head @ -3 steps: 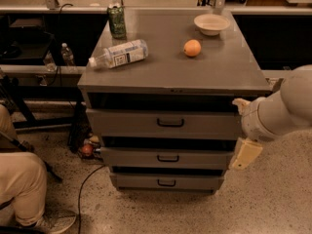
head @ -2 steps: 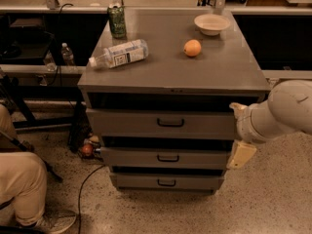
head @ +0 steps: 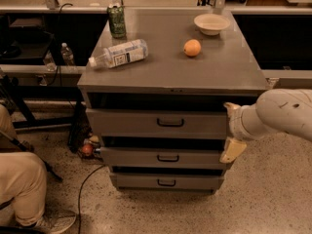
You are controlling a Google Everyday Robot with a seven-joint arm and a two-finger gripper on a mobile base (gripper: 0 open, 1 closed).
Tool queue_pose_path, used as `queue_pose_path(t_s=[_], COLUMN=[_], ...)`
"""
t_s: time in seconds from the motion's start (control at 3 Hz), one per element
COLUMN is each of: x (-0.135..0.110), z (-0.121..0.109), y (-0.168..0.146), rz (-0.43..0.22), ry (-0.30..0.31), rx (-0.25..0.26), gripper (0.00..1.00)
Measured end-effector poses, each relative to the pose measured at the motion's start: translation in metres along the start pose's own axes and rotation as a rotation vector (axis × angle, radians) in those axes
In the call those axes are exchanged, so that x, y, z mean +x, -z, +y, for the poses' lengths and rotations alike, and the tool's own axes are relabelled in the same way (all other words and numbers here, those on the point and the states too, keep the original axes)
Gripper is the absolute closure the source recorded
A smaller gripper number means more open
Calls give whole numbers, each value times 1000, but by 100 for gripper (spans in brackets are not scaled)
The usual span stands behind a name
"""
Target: Open top drawer
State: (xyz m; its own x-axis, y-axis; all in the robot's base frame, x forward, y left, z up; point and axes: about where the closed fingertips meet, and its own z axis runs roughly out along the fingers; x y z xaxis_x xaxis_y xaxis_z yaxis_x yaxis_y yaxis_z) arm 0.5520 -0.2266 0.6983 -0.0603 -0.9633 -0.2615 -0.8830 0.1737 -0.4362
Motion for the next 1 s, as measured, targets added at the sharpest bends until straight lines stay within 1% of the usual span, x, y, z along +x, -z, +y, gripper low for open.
queue_pose_path(t_s=[0.33,0.67,1.0], x=[-6,-10,-11], z=[-16,-26,-32], y=[-25,-38,-53], rz=[-30,-43,-58], ry=[25,41,36], rx=[18,22,9], gripper=[0,0,18])
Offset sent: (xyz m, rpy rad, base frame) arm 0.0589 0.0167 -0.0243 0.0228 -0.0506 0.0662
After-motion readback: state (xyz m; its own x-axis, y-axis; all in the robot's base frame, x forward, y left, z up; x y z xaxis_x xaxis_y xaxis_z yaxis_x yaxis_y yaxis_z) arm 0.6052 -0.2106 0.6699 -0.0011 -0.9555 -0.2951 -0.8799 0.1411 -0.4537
